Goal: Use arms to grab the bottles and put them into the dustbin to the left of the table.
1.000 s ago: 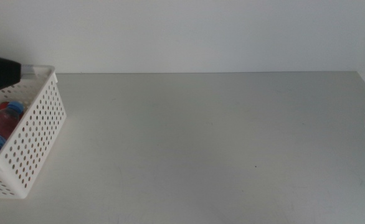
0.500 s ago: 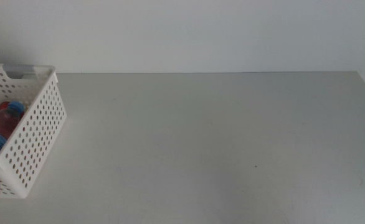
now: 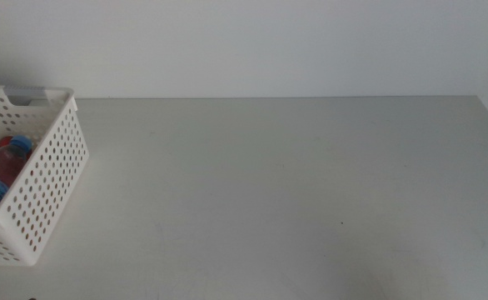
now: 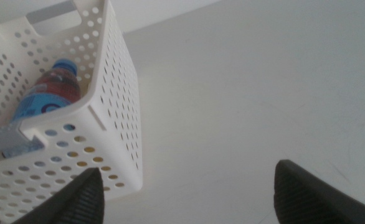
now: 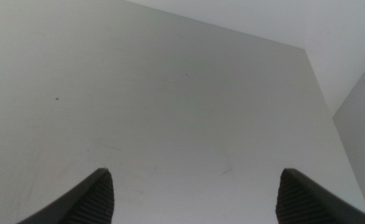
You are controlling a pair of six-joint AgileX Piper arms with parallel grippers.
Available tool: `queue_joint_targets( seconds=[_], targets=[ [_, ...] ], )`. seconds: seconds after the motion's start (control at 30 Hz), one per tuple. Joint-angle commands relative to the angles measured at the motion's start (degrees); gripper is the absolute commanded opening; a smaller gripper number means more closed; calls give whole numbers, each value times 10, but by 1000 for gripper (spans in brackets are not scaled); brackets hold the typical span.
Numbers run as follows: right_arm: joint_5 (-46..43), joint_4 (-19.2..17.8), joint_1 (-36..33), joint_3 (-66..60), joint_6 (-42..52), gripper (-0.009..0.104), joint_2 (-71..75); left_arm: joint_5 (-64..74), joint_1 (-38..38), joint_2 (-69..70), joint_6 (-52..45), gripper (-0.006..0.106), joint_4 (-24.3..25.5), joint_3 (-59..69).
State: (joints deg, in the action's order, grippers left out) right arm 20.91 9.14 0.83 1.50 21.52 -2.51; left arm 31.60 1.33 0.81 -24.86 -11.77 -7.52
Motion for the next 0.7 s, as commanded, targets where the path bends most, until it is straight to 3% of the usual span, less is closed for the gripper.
queue_joint_targets(
  seconds=[0.0,0.67],
  targets=[
    [-59,-3,3,-3,6,67,13,-64,-7,14,5,94,-3,11],
    [-41,-1,3,-26,6,67,45,-143,-8,14,5,94,5,93]
  ],
)
